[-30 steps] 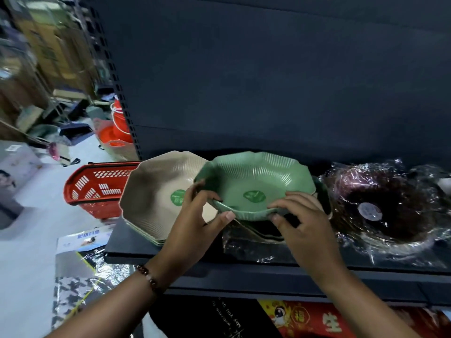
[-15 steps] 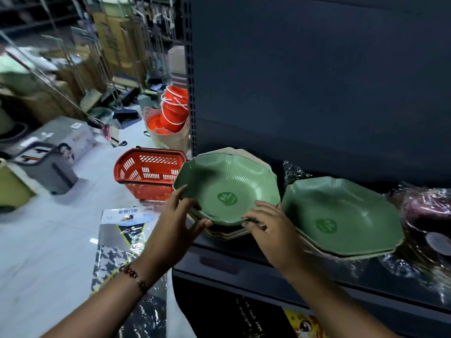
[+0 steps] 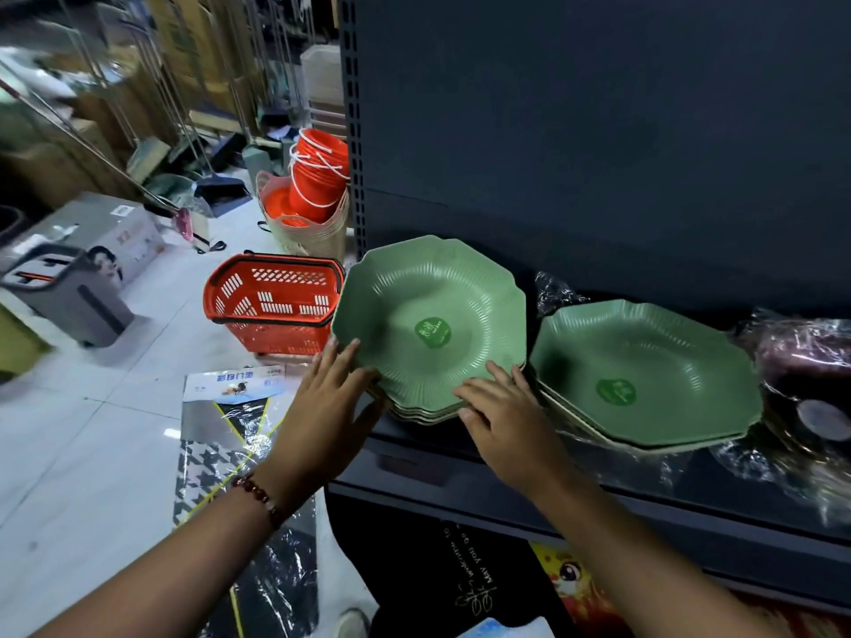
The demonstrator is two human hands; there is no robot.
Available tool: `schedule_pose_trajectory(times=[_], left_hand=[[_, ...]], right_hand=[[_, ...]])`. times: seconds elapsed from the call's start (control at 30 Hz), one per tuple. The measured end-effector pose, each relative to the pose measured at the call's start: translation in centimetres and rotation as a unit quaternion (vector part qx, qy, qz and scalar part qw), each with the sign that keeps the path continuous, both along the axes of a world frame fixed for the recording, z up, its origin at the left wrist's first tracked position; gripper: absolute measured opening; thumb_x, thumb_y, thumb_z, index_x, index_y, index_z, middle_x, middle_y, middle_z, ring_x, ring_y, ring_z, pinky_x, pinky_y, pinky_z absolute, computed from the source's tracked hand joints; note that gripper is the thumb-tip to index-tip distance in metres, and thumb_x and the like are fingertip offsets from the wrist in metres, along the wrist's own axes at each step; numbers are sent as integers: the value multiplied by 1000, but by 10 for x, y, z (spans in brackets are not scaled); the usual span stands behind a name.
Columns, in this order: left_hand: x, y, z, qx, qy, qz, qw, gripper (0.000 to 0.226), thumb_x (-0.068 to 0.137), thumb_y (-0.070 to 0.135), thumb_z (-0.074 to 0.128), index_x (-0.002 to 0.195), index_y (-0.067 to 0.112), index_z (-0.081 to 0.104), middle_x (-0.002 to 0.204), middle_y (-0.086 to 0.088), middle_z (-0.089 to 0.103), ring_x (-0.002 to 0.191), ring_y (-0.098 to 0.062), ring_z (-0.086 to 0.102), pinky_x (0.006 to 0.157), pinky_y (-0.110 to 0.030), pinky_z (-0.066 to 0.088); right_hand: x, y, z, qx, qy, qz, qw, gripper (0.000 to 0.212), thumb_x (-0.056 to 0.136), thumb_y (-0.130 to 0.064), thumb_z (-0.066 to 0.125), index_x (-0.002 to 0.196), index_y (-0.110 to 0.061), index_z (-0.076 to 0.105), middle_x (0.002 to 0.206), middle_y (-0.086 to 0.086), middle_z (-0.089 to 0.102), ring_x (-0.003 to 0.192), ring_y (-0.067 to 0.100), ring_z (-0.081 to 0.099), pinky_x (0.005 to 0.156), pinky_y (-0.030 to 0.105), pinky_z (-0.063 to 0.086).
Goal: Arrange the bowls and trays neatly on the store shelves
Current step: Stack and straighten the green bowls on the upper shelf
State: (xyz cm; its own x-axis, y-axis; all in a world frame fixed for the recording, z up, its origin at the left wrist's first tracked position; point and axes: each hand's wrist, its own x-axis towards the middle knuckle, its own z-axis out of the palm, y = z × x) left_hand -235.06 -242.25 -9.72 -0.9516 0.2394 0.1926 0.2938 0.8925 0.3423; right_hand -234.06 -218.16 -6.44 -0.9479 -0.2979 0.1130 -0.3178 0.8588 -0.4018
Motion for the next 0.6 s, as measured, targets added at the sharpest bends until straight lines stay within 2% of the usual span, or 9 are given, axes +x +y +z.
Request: schedule_pose_trajectory(times=[0.13,0.33,0.47,0.6], left_hand=[[5,16,11,-40,16,-31,999,54,94,53,32,126,18,58,150,-15,40,143,-36,27,116,-50,21],[7,90,33,-76,18,-136,988,61,92,52,31,141,18,44,156,-14,29,145,-34,21,117,-52,15],[2,150,39,-97,27,-203,974,61,90,49,33,141,18,44,153,-15,35,142,-37,28,114,-53,20],[-2,198,41,-112,14,-247,962,60,96,48,39,149,21,30,160,-10,17,148,-31,10,119,-46,4]], right_hand=[[7,10,10,18,7,3,1000,45,97,-30,48,141,-23,46,150,-4,40,146,16,17,116,25,-7],[29,63,32,56,-2,-55,997,54,98,-34,45,149,-26,30,157,-5,25,147,15,6,114,25,-12],[45,119,41,90,-6,-106,990,56,97,-36,47,149,-25,30,157,-2,27,147,18,6,117,30,-7],[59,172,45,122,-17,-154,980,55,96,-36,49,147,-22,34,155,2,32,147,22,10,117,35,-7]])
